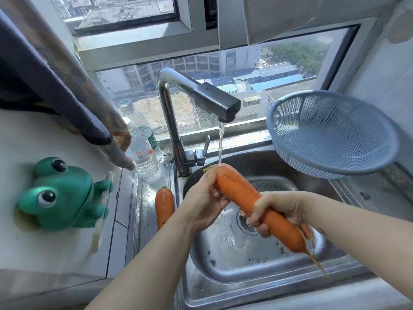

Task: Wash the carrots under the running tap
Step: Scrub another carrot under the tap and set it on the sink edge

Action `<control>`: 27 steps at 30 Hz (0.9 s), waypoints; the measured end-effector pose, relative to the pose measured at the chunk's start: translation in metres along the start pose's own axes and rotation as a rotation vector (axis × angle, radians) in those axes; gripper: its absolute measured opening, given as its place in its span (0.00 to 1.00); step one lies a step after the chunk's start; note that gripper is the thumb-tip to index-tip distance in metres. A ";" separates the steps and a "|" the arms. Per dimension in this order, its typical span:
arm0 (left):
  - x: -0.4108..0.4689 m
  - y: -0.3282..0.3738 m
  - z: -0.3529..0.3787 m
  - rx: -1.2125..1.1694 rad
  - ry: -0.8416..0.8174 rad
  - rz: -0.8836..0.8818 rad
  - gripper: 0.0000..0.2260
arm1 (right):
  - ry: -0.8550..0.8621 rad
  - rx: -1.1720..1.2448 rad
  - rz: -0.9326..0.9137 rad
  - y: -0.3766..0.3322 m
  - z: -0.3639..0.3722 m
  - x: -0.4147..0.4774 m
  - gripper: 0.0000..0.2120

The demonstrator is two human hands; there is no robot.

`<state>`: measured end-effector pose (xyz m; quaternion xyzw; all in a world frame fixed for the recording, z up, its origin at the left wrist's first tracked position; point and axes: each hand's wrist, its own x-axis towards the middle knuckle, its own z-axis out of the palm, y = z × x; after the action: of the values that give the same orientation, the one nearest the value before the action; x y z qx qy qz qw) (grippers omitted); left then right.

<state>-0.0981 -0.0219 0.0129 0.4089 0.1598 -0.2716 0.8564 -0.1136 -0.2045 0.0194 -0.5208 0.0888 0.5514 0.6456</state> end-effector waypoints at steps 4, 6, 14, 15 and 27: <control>0.003 -0.003 0.001 0.067 -0.021 0.057 0.29 | 0.019 0.039 -0.020 -0.006 0.004 0.003 0.20; 0.008 -0.004 -0.001 0.119 0.087 0.081 0.29 | 0.186 -0.215 -0.044 -0.010 0.007 0.005 0.17; 0.017 -0.023 -0.012 0.406 0.197 0.143 0.50 | 0.774 -1.099 -0.130 -0.005 0.021 0.019 0.16; 0.014 -0.023 -0.014 0.452 0.160 0.155 0.54 | 0.766 -1.075 -0.115 -0.006 0.021 0.020 0.15; 0.016 -0.022 -0.008 0.346 0.290 0.152 0.33 | 0.810 -1.282 -0.105 -0.011 0.031 0.019 0.16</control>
<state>-0.0989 -0.0326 -0.0136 0.5951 0.2011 -0.1680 0.7598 -0.1123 -0.1674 0.0262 -0.9592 -0.0439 0.2295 0.1591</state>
